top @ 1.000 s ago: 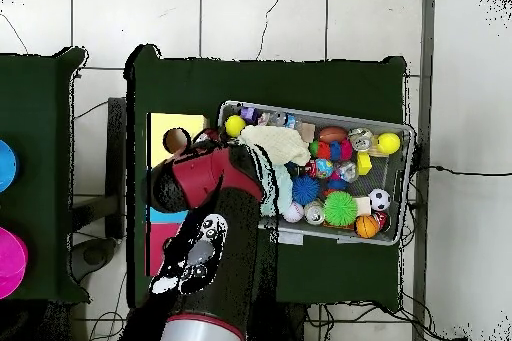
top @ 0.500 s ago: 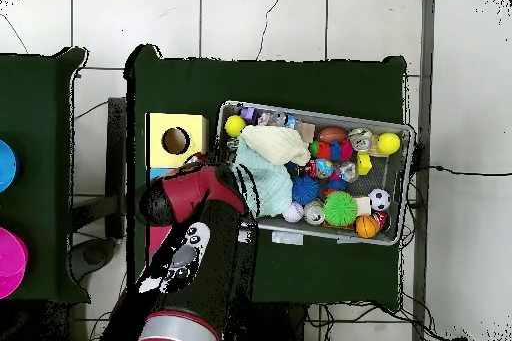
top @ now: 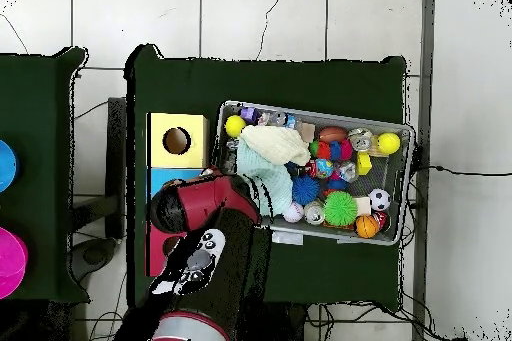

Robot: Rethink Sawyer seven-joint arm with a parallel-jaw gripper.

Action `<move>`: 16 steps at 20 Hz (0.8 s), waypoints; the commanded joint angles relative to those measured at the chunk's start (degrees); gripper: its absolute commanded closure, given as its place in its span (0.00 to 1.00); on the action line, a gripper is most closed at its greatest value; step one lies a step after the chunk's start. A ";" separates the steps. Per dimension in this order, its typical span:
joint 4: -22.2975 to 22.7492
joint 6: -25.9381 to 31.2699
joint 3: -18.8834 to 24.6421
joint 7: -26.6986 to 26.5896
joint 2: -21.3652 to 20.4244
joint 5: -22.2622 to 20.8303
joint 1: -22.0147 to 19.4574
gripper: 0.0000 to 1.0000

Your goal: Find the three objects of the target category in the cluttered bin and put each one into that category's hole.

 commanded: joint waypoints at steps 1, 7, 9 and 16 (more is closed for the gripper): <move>4.49 1.15 1.95 3.19 3.41 0.59 -3.64 0.00; 1.80 -6.67 1.94 2.64 7.64 -1.93 -5.58 0.00; -1.07 -11.66 -4.36 7.49 10.79 -2.34 -1.08 0.00; -5.70 -19.65 -10.92 5.66 15.62 0.54 1.05 0.00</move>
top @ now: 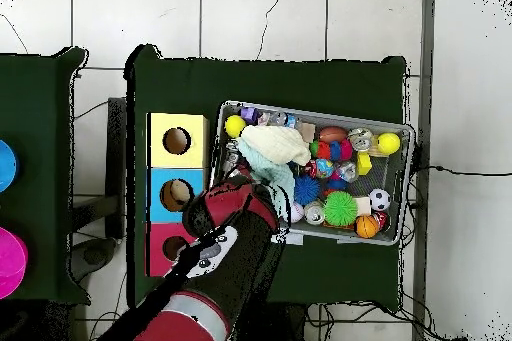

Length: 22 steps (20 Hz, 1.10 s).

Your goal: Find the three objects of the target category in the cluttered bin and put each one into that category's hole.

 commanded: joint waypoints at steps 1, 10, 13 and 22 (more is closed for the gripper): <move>-4.90 -6.25 -3.37 6.16 7.84 1.49 0.49 0.00; -4.99 -26.05 -35.80 9.27 26.25 29.11 12.49 0.00; -4.28 -30.43 -36.51 5.47 27.32 34.34 11.74 0.00; -4.94 -37.76 -33.09 -0.44 25.55 36.27 7.06 0.00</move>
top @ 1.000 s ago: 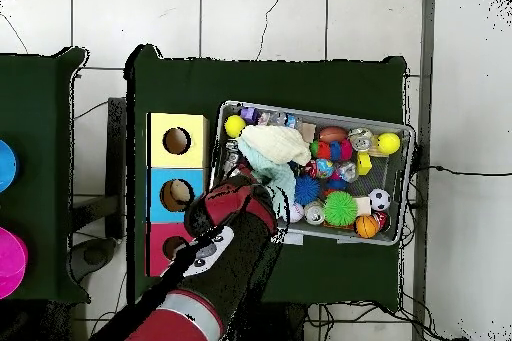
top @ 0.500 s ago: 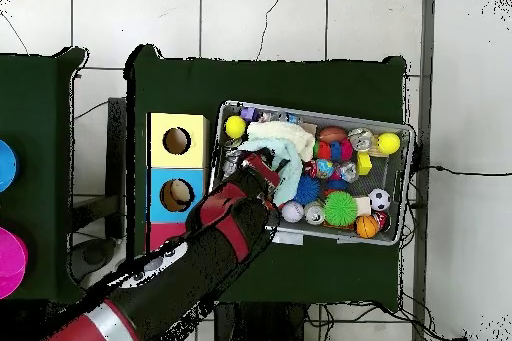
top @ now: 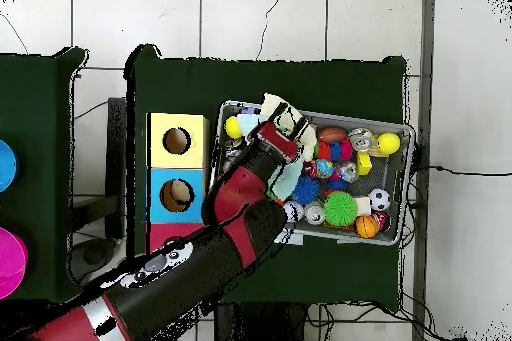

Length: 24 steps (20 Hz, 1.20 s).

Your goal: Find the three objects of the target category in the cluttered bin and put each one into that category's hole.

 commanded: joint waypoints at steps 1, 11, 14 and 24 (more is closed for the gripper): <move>-3.97 -3.40 0.90 -0.66 2.12 3.03 -4.47 0.00; -2.78 13.78 21.43 -1.27 -15.38 -20.56 -10.93 0.00; 2.04 22.58 30.78 -2.59 -25.73 -26.58 -13.40 0.00; 7.91 41.22 50.84 -7.49 -41.27 -27.93 -22.77 0.00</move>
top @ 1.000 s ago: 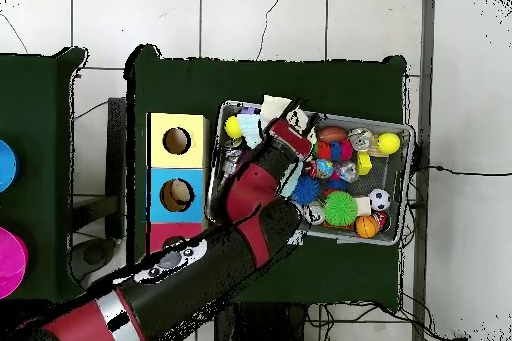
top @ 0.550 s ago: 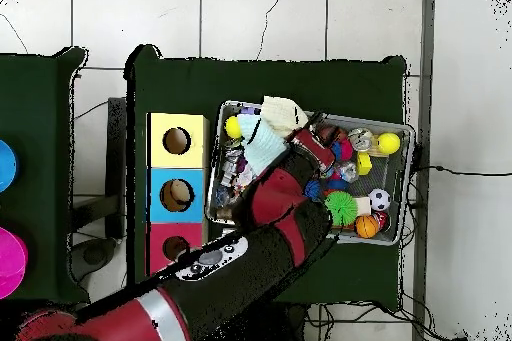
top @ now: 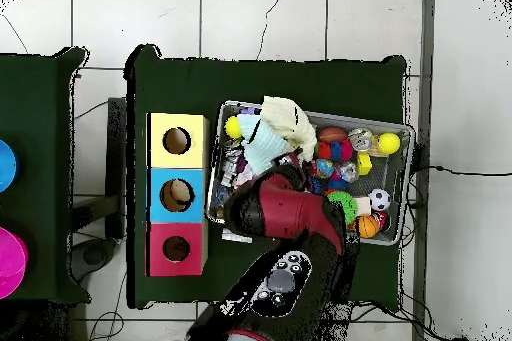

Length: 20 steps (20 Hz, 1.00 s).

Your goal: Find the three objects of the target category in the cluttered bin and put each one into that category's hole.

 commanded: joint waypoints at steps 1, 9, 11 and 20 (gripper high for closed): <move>2.91 8.29 19.60 -7.66 -9.03 -1.78 -3.05 0.00; 2.00 10.63 24.81 -6.16 -10.46 -1.14 -3.32 0.00; 1.50 8.93 25.66 -5.13 -9.89 -1.25 -3.28 0.00; -1.14 7.70 23.94 -2.67 -5.75 -2.74 -1.73 0.00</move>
